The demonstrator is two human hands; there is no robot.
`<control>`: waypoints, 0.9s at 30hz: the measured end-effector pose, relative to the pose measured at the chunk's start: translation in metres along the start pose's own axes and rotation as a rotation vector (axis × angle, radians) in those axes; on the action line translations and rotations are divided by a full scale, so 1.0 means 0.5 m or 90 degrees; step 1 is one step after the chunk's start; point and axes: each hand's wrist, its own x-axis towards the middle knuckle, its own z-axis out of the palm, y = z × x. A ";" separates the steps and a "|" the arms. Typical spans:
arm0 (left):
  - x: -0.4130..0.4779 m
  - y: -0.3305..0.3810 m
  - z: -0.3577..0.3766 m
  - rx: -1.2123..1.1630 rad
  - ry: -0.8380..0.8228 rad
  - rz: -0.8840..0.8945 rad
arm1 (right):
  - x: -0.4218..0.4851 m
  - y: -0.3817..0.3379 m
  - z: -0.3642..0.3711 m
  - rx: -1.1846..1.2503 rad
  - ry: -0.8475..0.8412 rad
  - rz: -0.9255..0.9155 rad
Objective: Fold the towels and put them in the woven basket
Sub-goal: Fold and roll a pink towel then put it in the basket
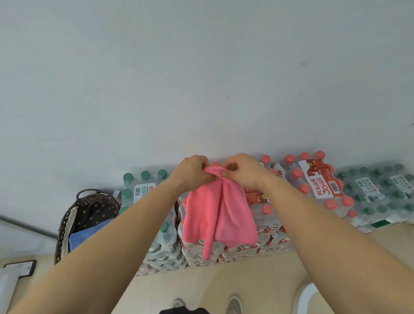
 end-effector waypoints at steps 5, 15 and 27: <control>-0.008 -0.036 0.008 -0.049 -0.031 -0.035 | 0.014 -0.004 -0.002 -0.112 0.192 0.019; -0.007 -0.062 -0.036 -0.085 0.096 -0.046 | 0.023 0.011 -0.020 -0.038 0.115 0.093; 0.001 -0.104 -0.091 0.242 0.048 -0.025 | -0.040 0.055 -0.035 -0.112 -0.197 0.160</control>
